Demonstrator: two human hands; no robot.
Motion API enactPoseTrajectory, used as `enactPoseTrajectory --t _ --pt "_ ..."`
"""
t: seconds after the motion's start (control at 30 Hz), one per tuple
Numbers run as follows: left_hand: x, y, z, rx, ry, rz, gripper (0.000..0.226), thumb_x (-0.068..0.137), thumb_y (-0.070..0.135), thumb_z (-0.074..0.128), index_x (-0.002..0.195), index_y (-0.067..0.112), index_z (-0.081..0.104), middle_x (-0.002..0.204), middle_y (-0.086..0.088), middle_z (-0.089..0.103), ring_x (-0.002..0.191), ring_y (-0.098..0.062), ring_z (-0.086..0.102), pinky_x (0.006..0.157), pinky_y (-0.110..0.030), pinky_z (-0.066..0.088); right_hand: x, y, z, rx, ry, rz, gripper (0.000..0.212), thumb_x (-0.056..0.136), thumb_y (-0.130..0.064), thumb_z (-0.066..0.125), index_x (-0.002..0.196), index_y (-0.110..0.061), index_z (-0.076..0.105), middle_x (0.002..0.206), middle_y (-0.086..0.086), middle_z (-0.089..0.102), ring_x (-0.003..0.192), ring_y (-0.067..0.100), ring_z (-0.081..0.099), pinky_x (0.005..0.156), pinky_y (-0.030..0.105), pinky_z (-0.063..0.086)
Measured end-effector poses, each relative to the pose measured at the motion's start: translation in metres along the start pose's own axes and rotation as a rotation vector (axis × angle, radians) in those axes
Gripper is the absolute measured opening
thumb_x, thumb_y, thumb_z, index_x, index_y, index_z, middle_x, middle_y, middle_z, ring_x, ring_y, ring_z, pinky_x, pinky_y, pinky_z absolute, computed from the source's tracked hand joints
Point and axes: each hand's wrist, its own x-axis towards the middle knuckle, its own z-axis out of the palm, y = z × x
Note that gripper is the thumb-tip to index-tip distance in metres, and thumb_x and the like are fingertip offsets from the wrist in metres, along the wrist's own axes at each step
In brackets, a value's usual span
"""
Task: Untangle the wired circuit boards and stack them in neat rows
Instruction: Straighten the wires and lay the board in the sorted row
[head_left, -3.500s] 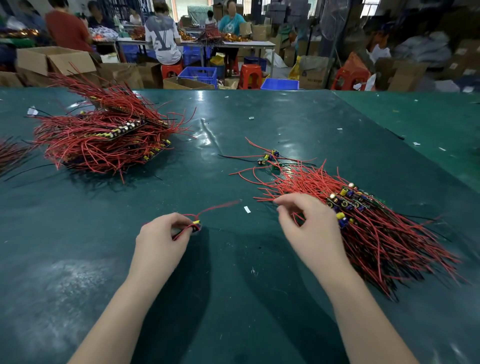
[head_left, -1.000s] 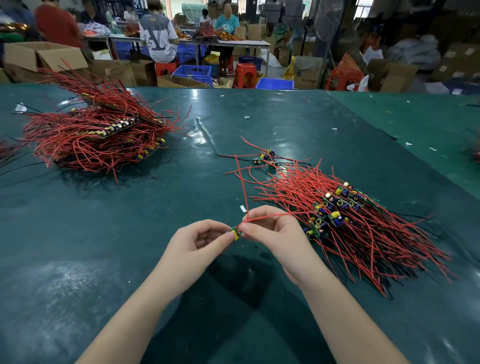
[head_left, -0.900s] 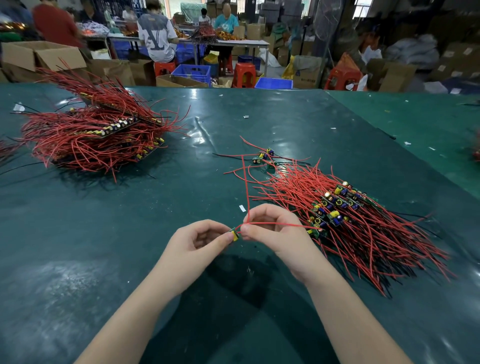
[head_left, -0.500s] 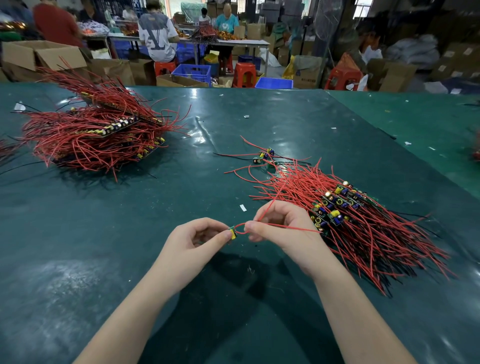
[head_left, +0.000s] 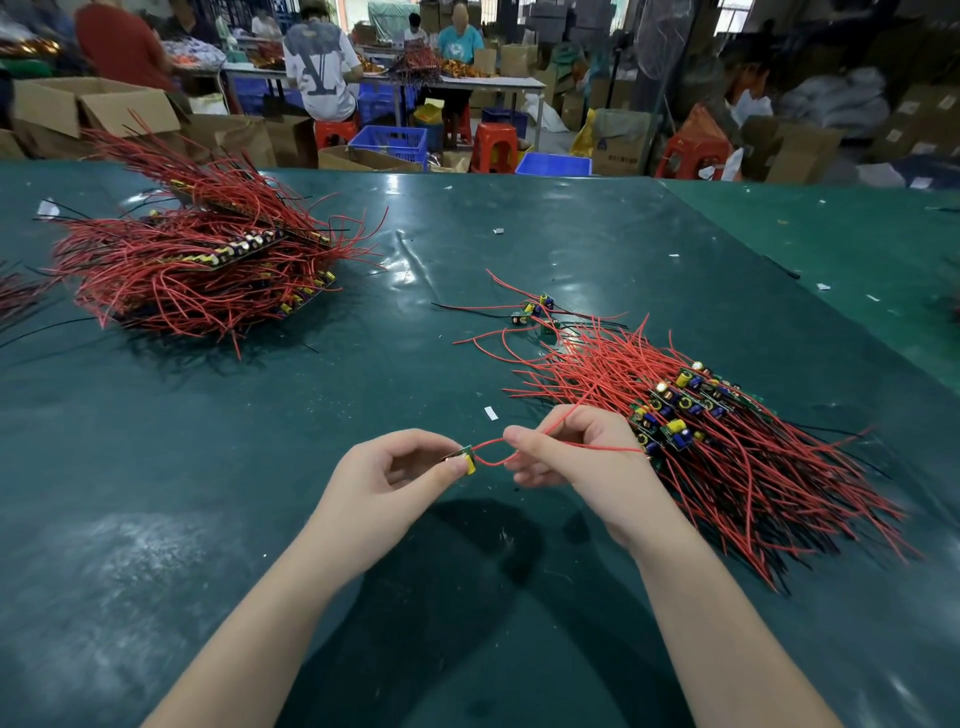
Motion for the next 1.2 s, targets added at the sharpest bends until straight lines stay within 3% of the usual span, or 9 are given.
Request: enactPoseTrajectory --t 0.07,0.23,0.4,0.53,0.63,0.8,0.9,1.2 --pt "-0.0004 0.0011 -0.0007 -0.034 -0.042 -0.023 0.02 0.073 0.033 0.073 0.088 0.019 0.075 0.087 -0.001 0.076 0.082 -0.011 0.07 0.077 -0.023 0.056 0.0002 -0.0004 -0.0013 -0.008 -0.002 0.007 0.023 0.08 -0.013 0.075 0.059 -0.016 0.067 0.068 0.014 0.072 0.055 0.018 0.067 0.057 0.024 0.055" --pt "-0.0036 0.008 -0.0026 -0.161 -0.226 -0.079 0.023 0.076 0.025 0.069 0.091 0.008 0.074 0.085 -0.008 0.075 0.07 -0.008 0.066 0.06 -0.011 0.047 0.0005 0.0004 -0.0034 0.001 -0.033 0.042 0.025 0.081 -0.015 0.074 0.058 -0.016 0.066 0.07 0.014 0.072 0.055 0.015 0.065 0.057 0.023 0.054" --pt "-0.0052 0.0101 -0.003 -0.232 -0.285 -0.099 0.018 0.077 0.024 0.068 0.088 0.011 0.075 0.089 -0.011 0.075 0.076 -0.011 0.069 0.065 -0.013 0.05 0.0007 0.0033 -0.0008 0.003 -0.079 0.103 0.025 0.079 -0.02 0.075 0.057 -0.018 0.064 0.068 0.01 0.072 0.054 0.014 0.064 0.058 0.024 0.055" --pt "-0.0038 0.0082 -0.0017 -0.364 -0.229 -0.14 0.016 0.076 0.024 0.077 0.089 0.014 0.076 0.092 -0.013 0.074 0.087 -0.018 0.069 0.073 -0.019 0.054 0.0006 -0.0006 -0.0018 0.138 -0.094 0.104 0.019 0.063 -0.034 0.078 0.057 -0.02 0.067 0.066 0.009 0.07 0.052 0.015 0.063 0.057 0.024 0.054" --pt "-0.003 0.0071 -0.0002 -0.364 -0.207 -0.155 0.017 0.078 0.024 0.068 0.088 0.014 0.076 0.091 -0.012 0.074 0.086 -0.018 0.069 0.073 -0.02 0.054 0.0 -0.0007 -0.006 0.184 -0.181 0.073 0.01 0.066 -0.023 0.081 0.066 -0.018 0.072 0.071 0.008 0.071 0.056 0.016 0.065 0.059 0.024 0.055" --pt "-0.004 0.008 0.0006 -0.385 -0.204 -0.186 0.02 0.075 0.027 0.075 0.088 0.012 0.076 0.09 -0.012 0.074 0.084 -0.016 0.07 0.072 -0.022 0.054 -0.0021 0.0018 -0.006 0.022 -0.295 -0.035 0.013 0.072 -0.005 0.076 0.079 -0.016 0.075 0.072 0.003 0.071 0.065 0.014 0.067 0.066 0.02 0.052" --pt "-0.0048 0.009 0.0 -0.38 -0.214 -0.199 0.012 0.079 0.024 0.072 0.088 0.016 0.076 0.093 -0.011 0.075 0.088 -0.017 0.072 0.073 -0.022 0.055 -0.0015 0.0017 -0.0049 0.034 -0.248 -0.07 0.011 0.07 -0.005 0.077 0.074 -0.015 0.076 0.072 0.005 0.072 0.064 0.015 0.068 0.065 0.021 0.053" --pt "-0.0042 0.0084 -0.0014 -0.275 -0.256 -0.183 0.02 0.077 0.029 0.074 0.09 0.014 0.075 0.095 -0.009 0.075 0.089 -0.018 0.072 0.079 -0.024 0.057 -0.0006 0.006 -0.001 0.018 -0.128 -0.08 0.008 0.068 -0.005 0.08 0.07 -0.013 0.077 0.066 0.006 0.071 0.061 0.015 0.065 0.062 0.024 0.054"
